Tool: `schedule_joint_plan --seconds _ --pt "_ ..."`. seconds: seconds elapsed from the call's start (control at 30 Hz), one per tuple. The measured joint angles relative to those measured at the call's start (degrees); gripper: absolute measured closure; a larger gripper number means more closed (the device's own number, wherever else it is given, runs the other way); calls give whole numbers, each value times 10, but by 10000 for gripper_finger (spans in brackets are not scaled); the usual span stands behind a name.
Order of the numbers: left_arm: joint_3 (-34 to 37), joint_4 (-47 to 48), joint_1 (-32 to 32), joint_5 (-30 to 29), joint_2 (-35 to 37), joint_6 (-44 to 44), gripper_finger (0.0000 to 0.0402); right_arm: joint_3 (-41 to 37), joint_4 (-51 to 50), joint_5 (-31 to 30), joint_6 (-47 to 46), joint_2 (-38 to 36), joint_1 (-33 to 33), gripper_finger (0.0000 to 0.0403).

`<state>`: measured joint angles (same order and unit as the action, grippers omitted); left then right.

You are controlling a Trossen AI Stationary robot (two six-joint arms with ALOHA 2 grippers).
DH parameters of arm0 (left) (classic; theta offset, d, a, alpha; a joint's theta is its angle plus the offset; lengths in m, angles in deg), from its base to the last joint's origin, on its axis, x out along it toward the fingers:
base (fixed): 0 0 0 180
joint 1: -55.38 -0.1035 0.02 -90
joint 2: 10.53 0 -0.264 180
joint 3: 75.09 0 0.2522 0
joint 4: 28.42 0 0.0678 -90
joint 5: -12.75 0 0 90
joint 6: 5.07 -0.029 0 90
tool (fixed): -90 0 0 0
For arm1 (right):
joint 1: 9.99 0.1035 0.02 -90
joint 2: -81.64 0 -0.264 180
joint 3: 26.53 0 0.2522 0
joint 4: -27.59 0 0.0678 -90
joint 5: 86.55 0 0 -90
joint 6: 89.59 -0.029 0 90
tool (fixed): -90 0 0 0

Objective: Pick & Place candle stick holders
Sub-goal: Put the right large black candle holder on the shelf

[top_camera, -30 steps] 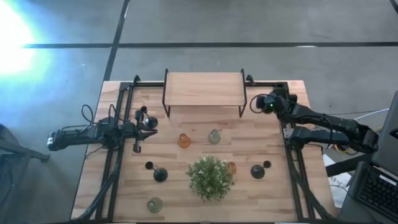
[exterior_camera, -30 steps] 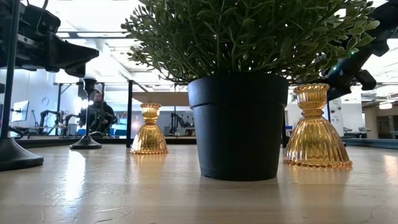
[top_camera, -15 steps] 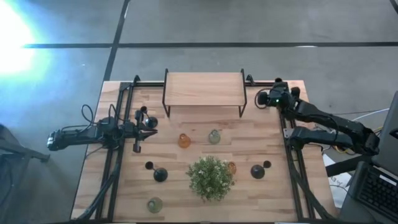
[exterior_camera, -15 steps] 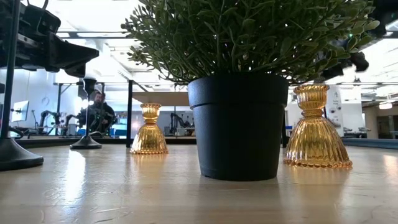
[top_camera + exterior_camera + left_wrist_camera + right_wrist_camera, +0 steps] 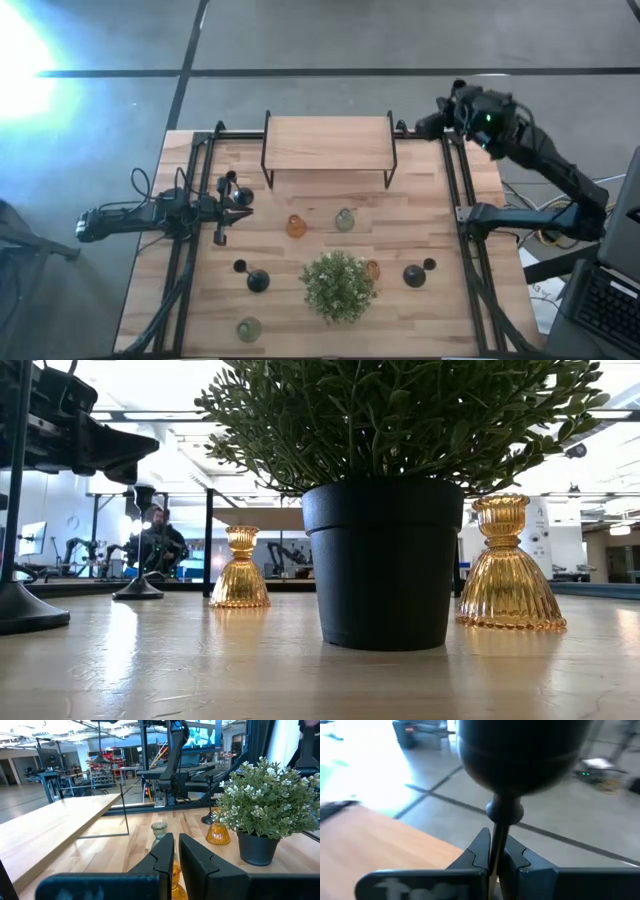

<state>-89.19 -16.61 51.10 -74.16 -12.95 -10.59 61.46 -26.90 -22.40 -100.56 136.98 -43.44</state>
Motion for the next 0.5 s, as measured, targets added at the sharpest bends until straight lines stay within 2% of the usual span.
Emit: schedule_joint_plan --seconds 0.13,0.23,0.33,0.5 --pt "0 -15 0 0 0 28 369 96 -11 84 29 78 0 394" --pt "0 -19 0 0 0 41 369 151 -10 106 56 138 -1 394" --pt "0 -20 0 -1 0 41 369 190 -11 128 67 188 -18 395" --pt "0 -21 0 -2 0 41 369 219 -8 217 65 250 -60 395"
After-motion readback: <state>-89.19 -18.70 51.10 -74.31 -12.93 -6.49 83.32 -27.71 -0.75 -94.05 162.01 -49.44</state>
